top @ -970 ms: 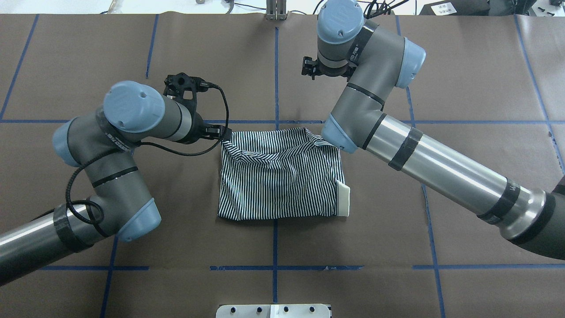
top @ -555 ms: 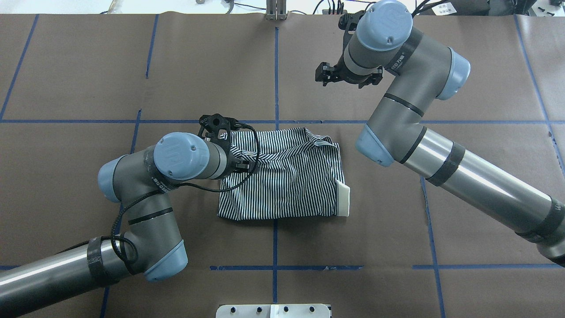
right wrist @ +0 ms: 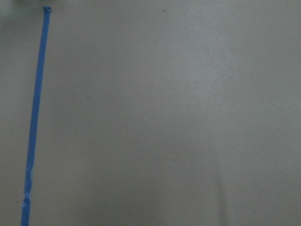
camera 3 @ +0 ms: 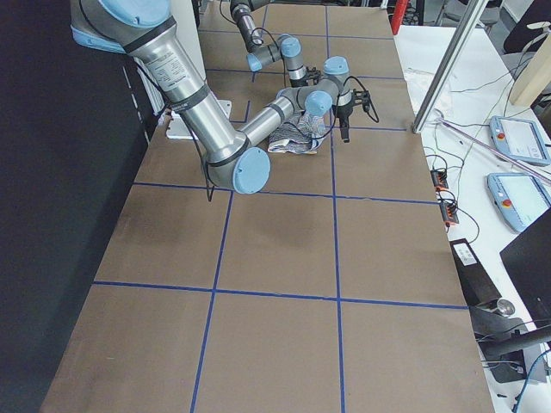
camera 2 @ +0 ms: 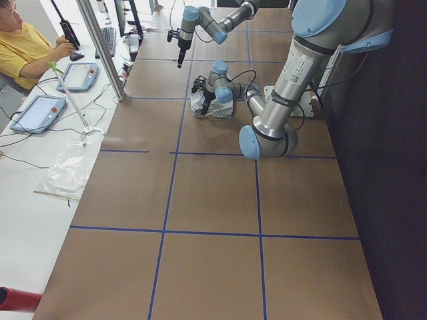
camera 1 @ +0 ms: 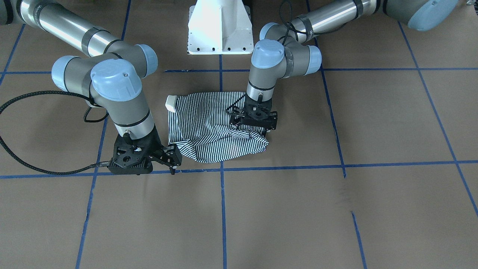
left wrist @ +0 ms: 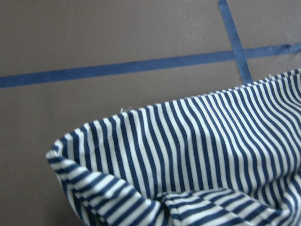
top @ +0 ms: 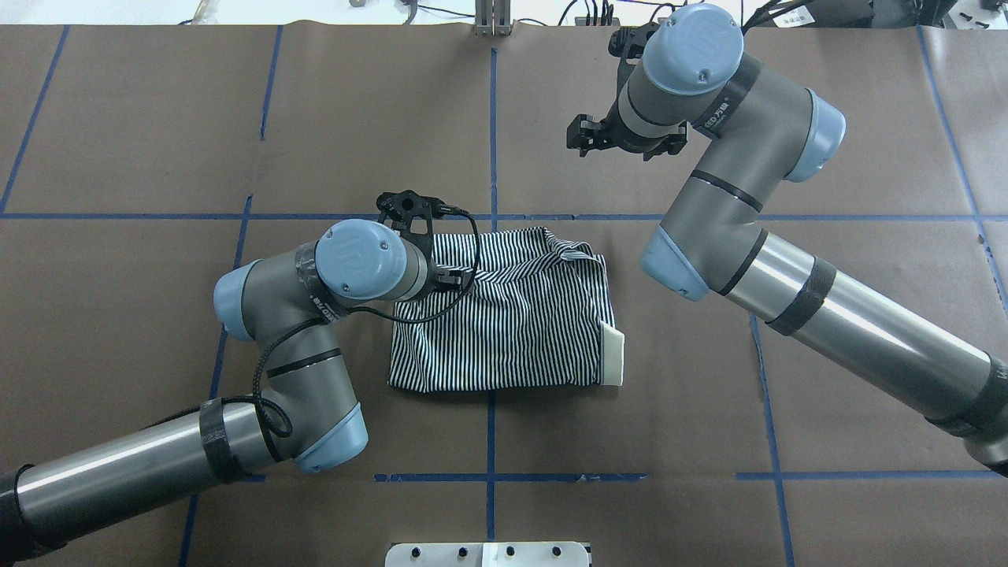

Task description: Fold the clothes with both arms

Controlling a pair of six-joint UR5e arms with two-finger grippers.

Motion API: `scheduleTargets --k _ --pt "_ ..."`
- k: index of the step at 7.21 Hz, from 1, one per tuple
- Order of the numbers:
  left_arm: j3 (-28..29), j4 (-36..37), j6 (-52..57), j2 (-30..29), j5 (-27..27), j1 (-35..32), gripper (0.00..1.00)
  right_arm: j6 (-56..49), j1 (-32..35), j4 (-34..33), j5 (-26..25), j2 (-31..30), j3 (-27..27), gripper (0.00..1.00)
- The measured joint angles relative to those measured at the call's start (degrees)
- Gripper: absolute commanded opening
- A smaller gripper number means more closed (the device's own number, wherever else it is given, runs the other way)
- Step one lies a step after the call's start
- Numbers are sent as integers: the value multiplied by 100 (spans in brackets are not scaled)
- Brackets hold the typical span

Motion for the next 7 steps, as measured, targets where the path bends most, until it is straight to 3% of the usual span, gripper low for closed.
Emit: scheduleTargets --k 3,5,7 --pt "498 -59 307 -102 -29 -576 100 55 -27 5 -15 -15 34 100" --pt "511 -148 834 -99 -341 -978 100 341 -213 0 -111 5 240 100" --pt "305 -710 1564 190 -1102 -1437 100 732 -900 -42 -1153 34 510 100"
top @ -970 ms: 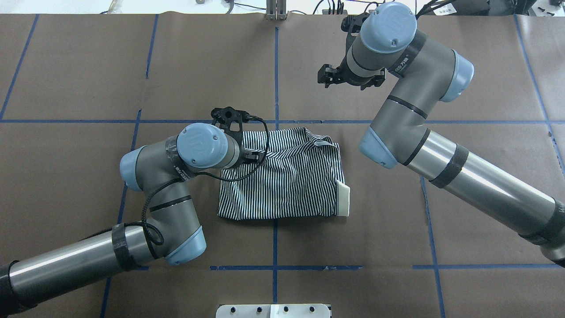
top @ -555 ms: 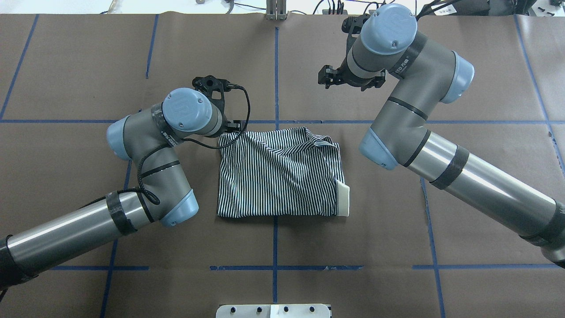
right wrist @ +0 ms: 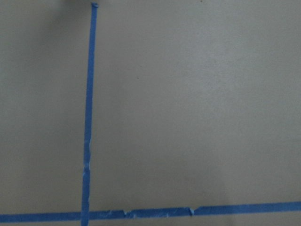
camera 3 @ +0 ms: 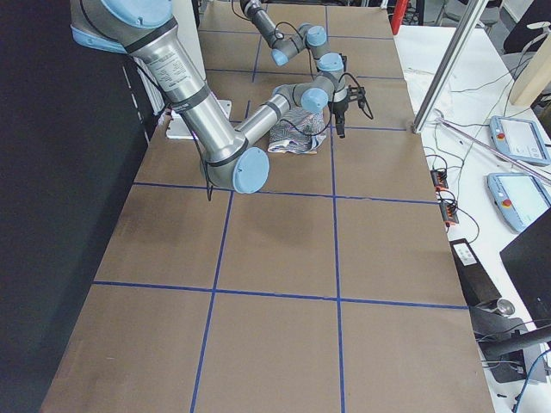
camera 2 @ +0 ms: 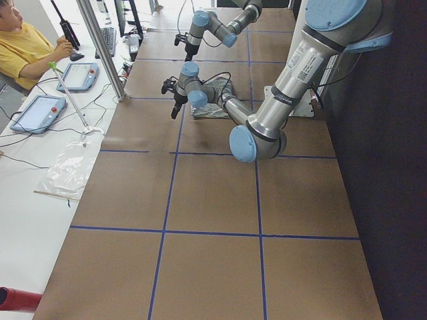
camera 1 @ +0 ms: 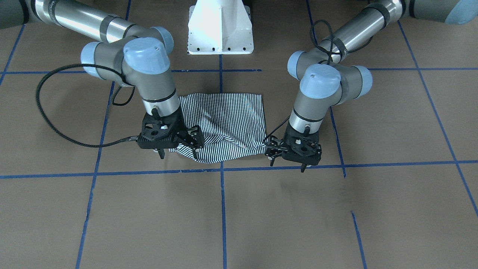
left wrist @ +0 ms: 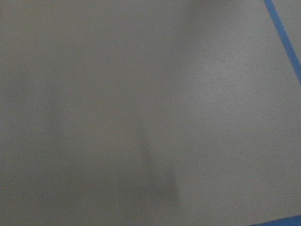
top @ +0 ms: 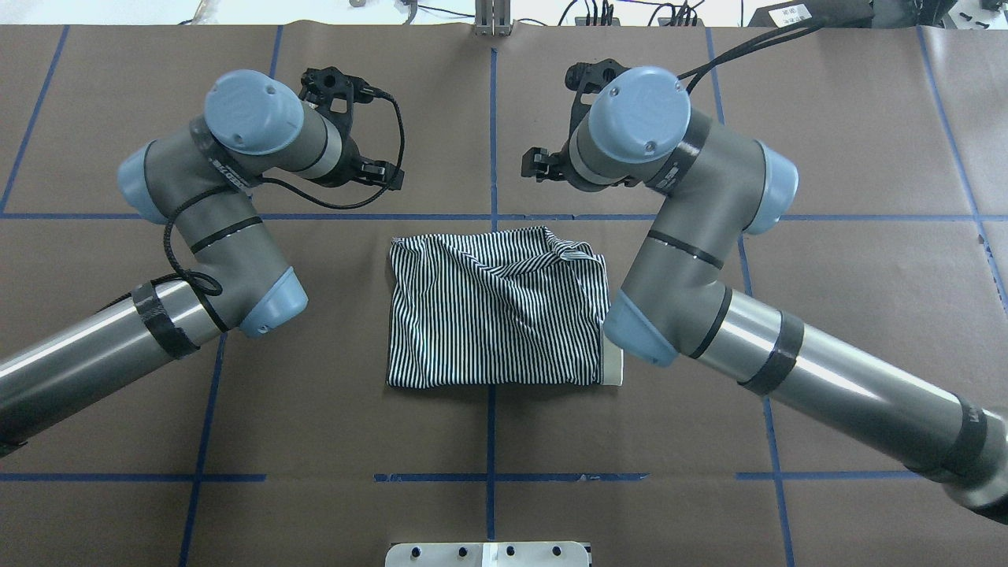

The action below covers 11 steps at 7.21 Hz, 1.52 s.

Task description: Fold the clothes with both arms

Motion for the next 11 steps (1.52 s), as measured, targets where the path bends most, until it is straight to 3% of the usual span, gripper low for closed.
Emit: scheduleTargets --k 2,3,8,11 --pt "-58 -338 200 204 -321 -219 100 -3 -744 -195 -1089 -63 21 100" --pt "-63 -381 215 227 -356 -247 100 -189 -908 -400 -1370 -84 9 100" --pt "-74 -414 197 252 -372 -254 100 -1405 -711 -1344 -1528 -248 -30 100" --pt "-69 -414 182 267 -372 -253 100 -1787 -239 -1341 -1429 -238 -320 100"
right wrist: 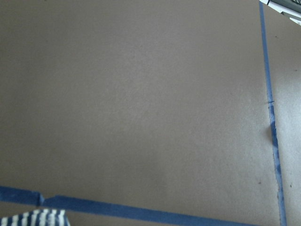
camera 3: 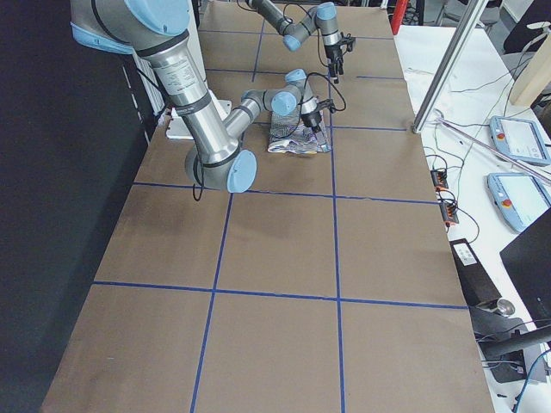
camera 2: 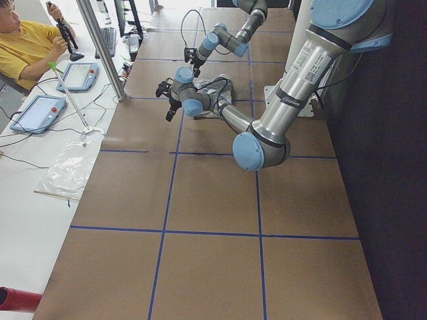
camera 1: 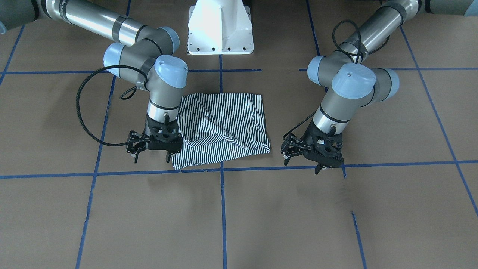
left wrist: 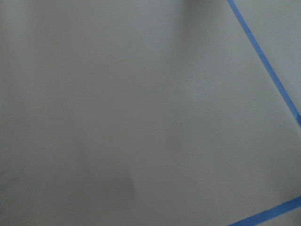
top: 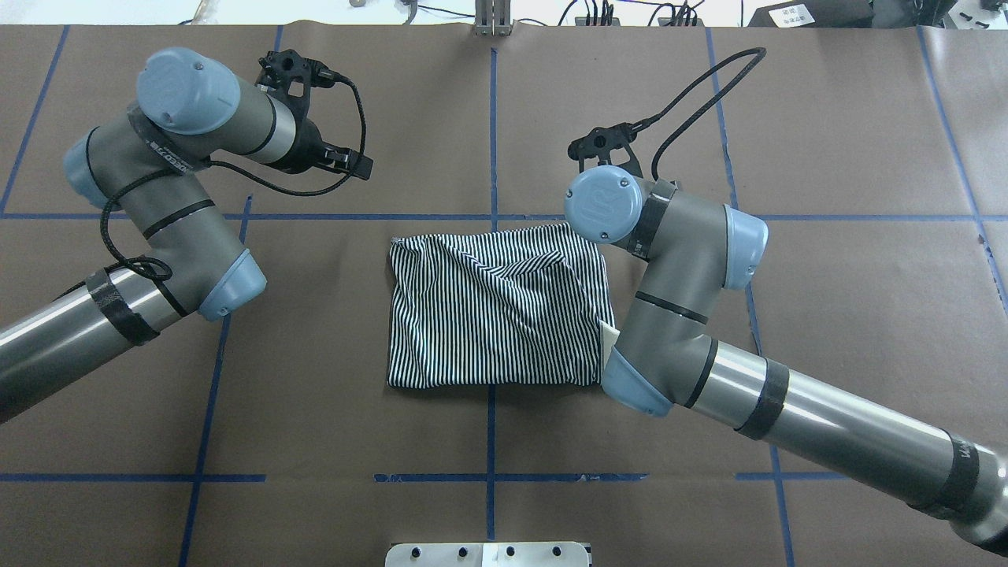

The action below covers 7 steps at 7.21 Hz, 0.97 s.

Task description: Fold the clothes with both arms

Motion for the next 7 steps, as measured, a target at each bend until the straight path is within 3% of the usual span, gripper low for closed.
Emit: scheduleTargets --k 2,4,7 --pt "-23 0 -4 -4 0 0 100 101 114 474 493 21 125 100" --pt "-133 8 -10 19 0 0 100 460 145 796 1041 -81 618 100" --pt "-362 70 -18 71 0 11 100 1327 -132 3 1387 -437 1893 100"
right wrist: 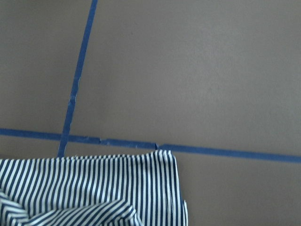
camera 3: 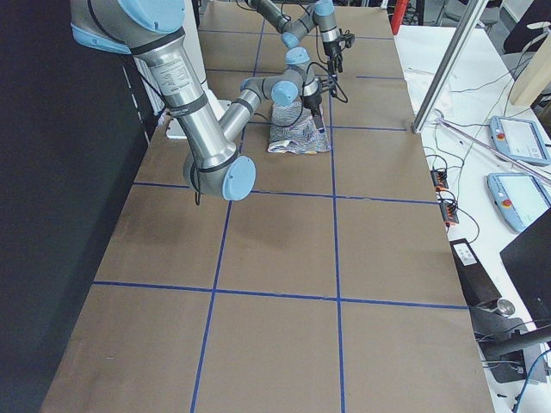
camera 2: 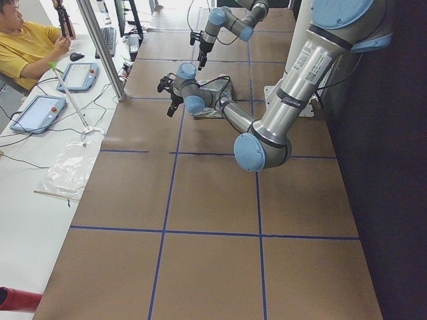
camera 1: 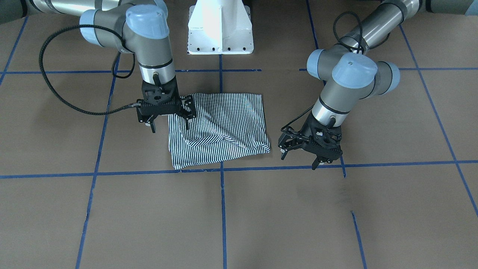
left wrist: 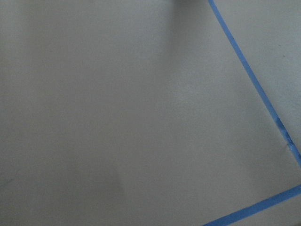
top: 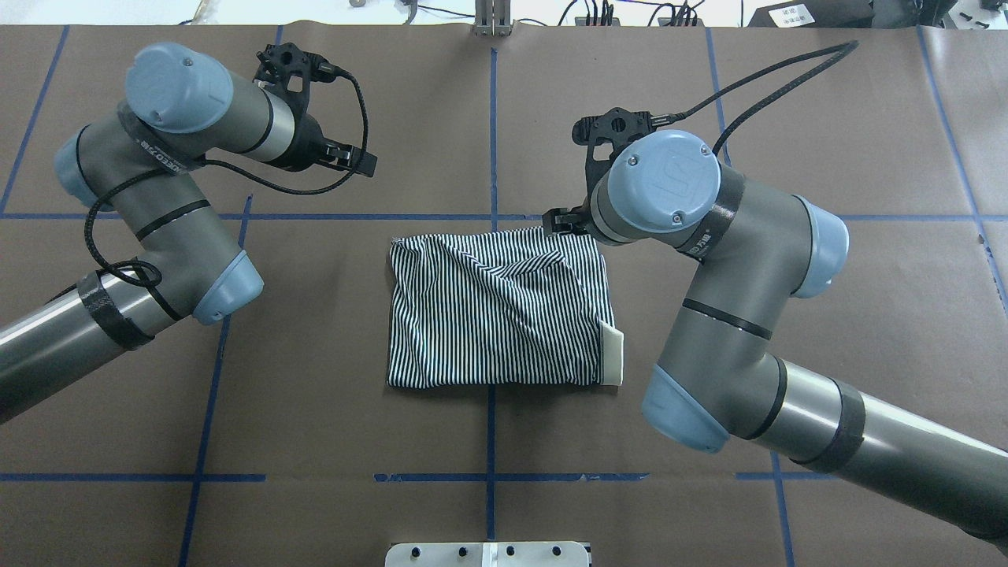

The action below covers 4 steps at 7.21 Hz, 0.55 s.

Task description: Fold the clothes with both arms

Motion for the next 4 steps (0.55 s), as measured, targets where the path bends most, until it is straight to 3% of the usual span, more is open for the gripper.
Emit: scheduleTargets --k 1,4 --pt "-29 6 0 17 0 7 100 628 -310 -144 -101 -76 192 100" --pt "-56 9 -5 30 -8 18 100 1351 -1059 568 -700 -610 247 100"
